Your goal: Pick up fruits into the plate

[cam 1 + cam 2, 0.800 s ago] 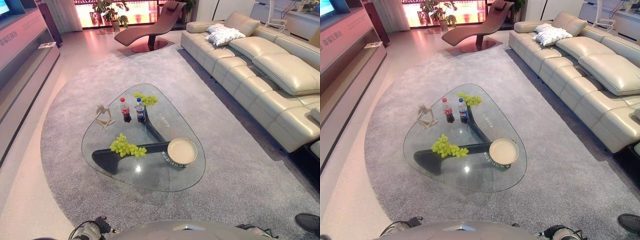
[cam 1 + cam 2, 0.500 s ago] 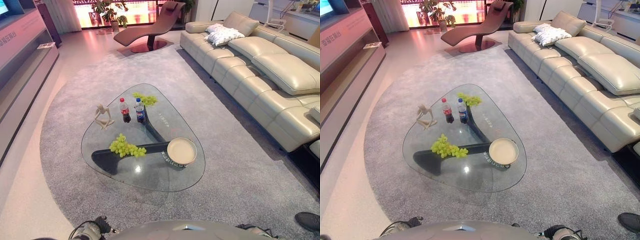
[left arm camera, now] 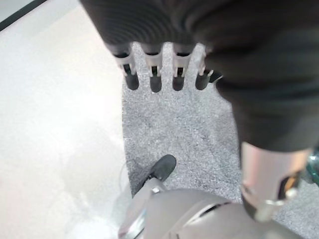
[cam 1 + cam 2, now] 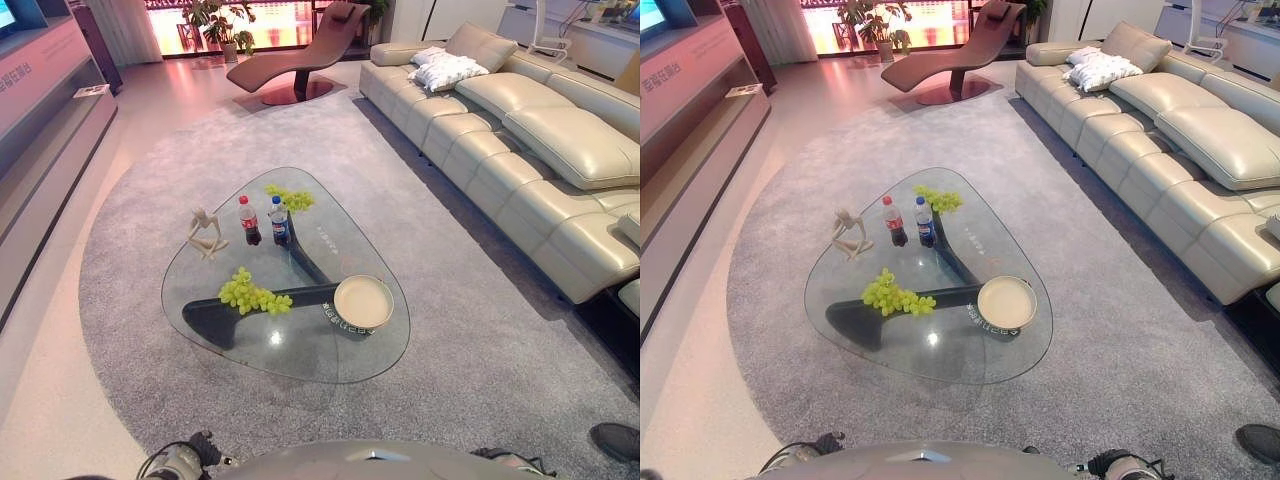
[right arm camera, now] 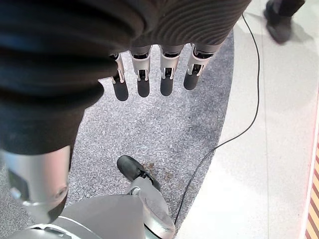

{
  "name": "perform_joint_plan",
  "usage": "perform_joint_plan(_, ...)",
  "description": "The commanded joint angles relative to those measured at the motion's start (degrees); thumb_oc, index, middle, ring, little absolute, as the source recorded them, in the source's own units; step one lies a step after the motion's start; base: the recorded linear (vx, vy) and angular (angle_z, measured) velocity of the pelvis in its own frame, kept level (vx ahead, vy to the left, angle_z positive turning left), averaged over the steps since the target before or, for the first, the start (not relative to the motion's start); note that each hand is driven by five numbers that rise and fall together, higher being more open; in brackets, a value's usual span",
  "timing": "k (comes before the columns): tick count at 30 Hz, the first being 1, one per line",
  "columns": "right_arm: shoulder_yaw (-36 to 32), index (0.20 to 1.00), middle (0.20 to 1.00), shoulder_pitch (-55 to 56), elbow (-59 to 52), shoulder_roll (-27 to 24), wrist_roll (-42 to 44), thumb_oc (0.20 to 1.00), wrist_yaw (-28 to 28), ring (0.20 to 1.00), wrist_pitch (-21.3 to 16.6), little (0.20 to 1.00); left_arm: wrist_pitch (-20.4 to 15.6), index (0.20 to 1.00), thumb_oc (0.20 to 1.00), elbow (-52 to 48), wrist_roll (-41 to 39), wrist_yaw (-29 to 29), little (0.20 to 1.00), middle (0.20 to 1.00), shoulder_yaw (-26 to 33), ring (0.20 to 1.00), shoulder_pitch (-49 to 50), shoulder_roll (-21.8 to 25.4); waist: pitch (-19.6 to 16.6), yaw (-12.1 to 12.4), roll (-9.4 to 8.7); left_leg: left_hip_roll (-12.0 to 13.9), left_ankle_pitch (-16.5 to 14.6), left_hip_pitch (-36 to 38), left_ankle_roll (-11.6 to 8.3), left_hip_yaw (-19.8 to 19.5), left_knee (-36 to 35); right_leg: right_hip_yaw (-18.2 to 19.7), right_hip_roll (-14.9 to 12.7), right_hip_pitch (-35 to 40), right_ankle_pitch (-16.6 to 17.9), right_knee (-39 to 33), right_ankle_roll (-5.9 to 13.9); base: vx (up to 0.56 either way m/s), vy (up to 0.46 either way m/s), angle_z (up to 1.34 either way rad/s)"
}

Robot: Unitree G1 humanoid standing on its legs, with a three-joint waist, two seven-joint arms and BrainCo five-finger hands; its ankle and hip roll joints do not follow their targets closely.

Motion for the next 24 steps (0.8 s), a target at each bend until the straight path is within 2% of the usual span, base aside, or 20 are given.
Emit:
perform_joint_plan(1, 0.42, 1.000, 1.000, -5.63, 4.04, 0.20, -0.04, 1.000, -0.50, 1.000, -0.36, 1.000, -2.22, 1.000, 1.000, 3.22, -2.29, 2.40, 1.000, 1.000, 1.25, 1.000, -5.27, 1.22, 4.30, 0.19, -0.54, -0.98, -7.45, 0.85, 1.53, -1.20, 0.48, -1.29, -0.36, 3.43, -6.55, 1.71, 0.74, 0.00, 0.000, 0.00)
perform_joint_plan(9, 0.75, 1.000, 1.000, -7.04, 3.38, -1.40, 1.09, 1.000, -0.17, 1.000, -0.63, 1.000, -5.42, 1.000, 1.000, 0.60, -8.68, 6.54, 1.000, 1.000, 2.53, 1.000, -7.42, 2.45, 6.26, -0.55, 0.72, -1.03, -6.75, -0.67, 1.47, -0.70, 0.71, -0.68, -0.50, 1.65, -6.69, 2.49, 0.60, 0.00, 0.023, -0.02)
perform_joint_plan(14, 1.66, 1.000, 1.000, -10.19, 2.45, -3.50, 4.11, 1.000, -0.42, 1.000, -0.39, 1.000, -7.59, 1.000, 1.000, -2.63, -11.55, 10.08, 1.000, 1.000, 1.64, 1.000, -11.52, 4.04, 9.16, -1.17, 1.95, -1.12, -5.84, -3.58, 1.56, -0.75, 1.16, 0.45, -0.47, -1.85, -6.52, 3.54, 0.18, -0.12, 0.059, -0.04)
perform_joint_plan(17, 2.03, 1.000, 1.000, -12.97, 2.24, -4.86, 6.33, 1.000, -1.39, 1.000, -1.08, 1.000, -7.94, 1.000, 1.000, -5.22, -13.38, 12.79, 1.000, 1.000, 0.48, 1.000, -16.11, 6.64, 12.22, -1.99, 2.65, -1.38, -5.14, -5.80, 1.73, -0.58, 1.15, 1.61, -0.14, -4.65, -6.22, 4.24, -0.18, -0.17, 0.065, -0.06)
perform_joint_plan(20, 1.71, 1.000, 1.000, -12.87, 1.92, -5.62, 7.10, 1.000, -2.40, 1.000, -1.82, 1.000, -8.59, 1.000, 1.000, -7.79, -10.83, 16.54, 1.000, 1.000, 0.48, 1.000, -17.81, 9.03, 13.72, -2.38, 2.95, -1.75, -4.84, -6.67, 1.86, -0.48, 1.07, 1.88, 0.01, -5.63, -6.10, 4.46, -0.28, -0.05, 0.047, -0.16)
perform_joint_plan(24, 2.37, 1.000, 1.000, -13.77, 0.36, -7.36, 8.92, 1.000, -2.69, 1.000, -3.38, 1.000, -6.72, 1.000, 1.000, -11.48, -7.81, 20.58, 1.000, 1.000, -0.06, 1.000, -22.76, 14.46, 16.23, -2.83, 3.30, -2.10, -4.15, -9.11, 1.55, -0.50, 1.10, 2.24, 0.19, -7.98, -5.64, 4.57, -0.50, -0.11, 0.039, -0.03)
